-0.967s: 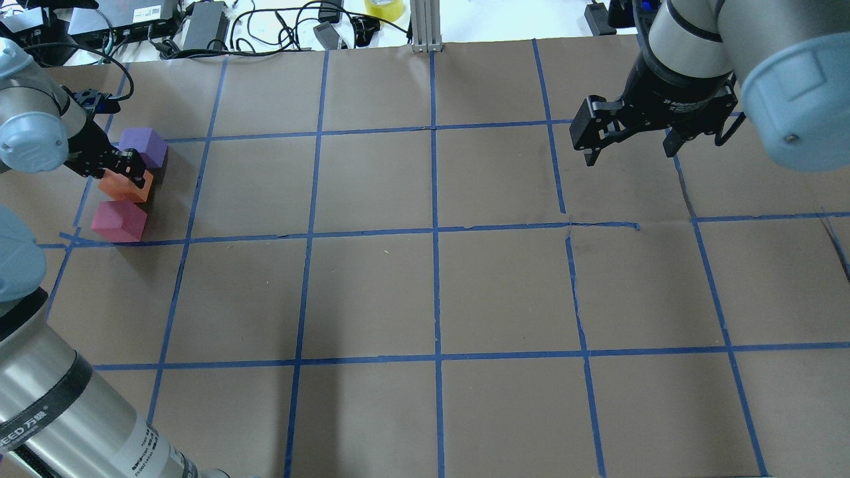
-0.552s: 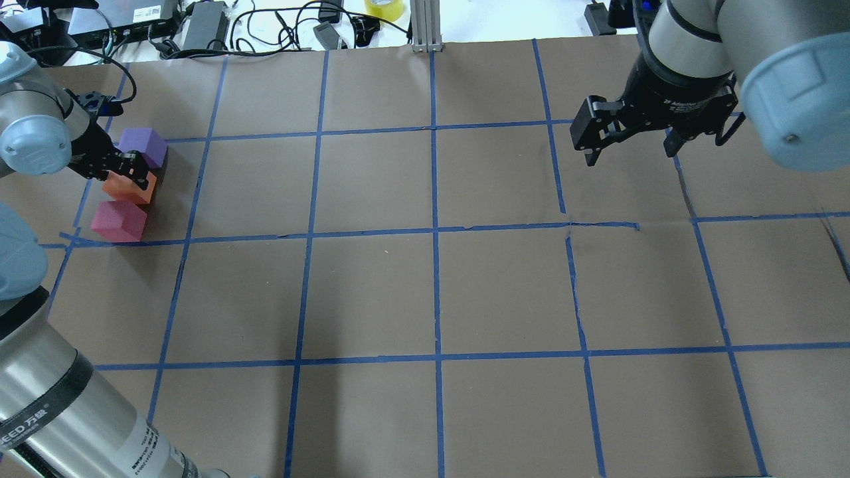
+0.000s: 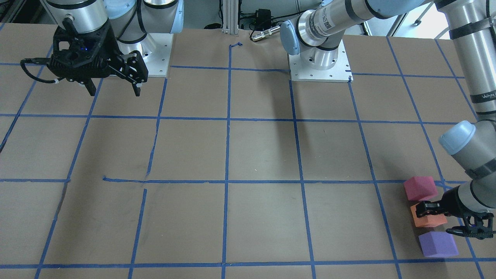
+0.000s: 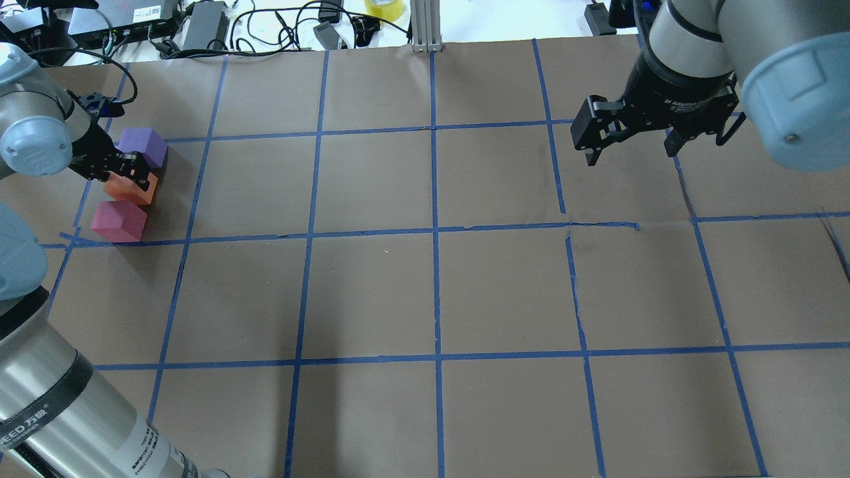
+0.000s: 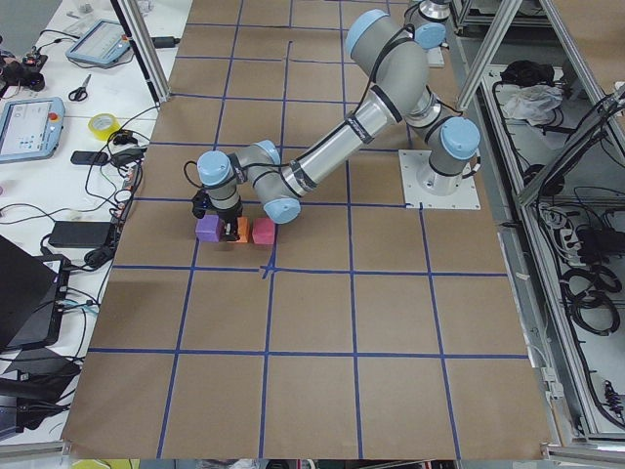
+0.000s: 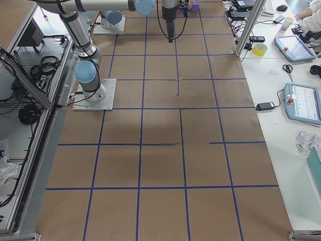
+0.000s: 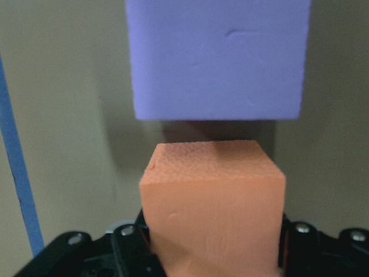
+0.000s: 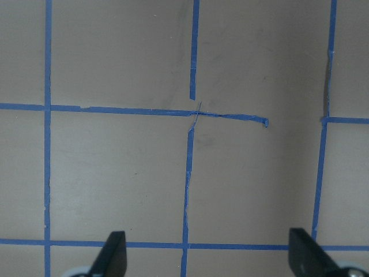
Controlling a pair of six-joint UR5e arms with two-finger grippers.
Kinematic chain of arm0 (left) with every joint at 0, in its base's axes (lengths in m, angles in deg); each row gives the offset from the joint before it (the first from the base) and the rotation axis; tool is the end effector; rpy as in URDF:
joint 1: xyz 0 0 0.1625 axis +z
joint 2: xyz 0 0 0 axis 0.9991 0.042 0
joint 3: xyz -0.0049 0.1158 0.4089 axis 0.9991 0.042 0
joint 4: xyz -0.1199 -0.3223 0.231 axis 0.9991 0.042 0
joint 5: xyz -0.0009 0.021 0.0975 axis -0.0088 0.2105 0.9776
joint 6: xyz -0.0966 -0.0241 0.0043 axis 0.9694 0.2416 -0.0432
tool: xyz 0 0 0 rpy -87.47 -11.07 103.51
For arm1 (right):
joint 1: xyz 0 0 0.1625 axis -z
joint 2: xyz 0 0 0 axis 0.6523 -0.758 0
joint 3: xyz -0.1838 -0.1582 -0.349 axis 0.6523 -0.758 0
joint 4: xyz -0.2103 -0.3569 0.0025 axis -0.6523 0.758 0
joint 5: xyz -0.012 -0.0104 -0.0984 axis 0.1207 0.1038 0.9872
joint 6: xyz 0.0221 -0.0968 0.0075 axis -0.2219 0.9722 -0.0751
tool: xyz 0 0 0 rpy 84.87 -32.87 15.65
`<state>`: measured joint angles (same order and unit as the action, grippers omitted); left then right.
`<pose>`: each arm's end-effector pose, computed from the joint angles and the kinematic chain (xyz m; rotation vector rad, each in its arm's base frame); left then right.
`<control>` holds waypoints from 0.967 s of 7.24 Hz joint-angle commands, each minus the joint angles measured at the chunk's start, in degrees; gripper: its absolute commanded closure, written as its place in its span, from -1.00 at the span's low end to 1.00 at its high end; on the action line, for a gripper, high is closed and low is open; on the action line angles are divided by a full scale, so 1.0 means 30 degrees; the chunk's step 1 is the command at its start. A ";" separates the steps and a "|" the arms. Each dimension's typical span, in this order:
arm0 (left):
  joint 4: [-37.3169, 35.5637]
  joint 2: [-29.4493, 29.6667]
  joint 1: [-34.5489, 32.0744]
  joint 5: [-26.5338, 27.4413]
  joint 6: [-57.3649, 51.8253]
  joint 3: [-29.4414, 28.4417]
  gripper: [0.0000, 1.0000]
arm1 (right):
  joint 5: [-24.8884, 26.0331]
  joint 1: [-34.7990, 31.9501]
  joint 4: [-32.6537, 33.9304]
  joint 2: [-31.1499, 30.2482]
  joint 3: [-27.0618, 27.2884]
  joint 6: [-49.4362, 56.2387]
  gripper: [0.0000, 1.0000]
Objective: Arrange blocks in a line
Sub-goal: 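Lower the orange cube between the purple and pink cubes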
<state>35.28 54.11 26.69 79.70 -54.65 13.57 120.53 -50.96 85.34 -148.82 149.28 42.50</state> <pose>0.2241 -0.6715 0.1896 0.0701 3.1244 0.0400 0.1430 -0.4679 0.4938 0.0816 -3.0974 0.1095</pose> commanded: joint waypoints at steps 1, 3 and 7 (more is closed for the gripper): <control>-0.0016 -0.0075 0.0029 0.0157 -0.0545 0.0441 -0.99 | 0.0000 0.0002 0.0000 0.0000 0.0000 0.0022 -1.00; -0.0540 -0.0134 0.0059 0.0246 -0.0638 0.0472 -1.00 | 0.0000 -0.0027 0.0000 0.0000 0.0000 0.0022 -1.00; -0.0224 -0.1039 -0.0086 0.0304 -0.0580 0.0181 -1.00 | 0.0116 -0.0027 -0.0029 0.0000 0.0000 0.0109 -1.00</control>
<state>34.02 52.22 26.79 80.46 -56.52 14.52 120.62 -51.02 85.32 -148.82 149.28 42.72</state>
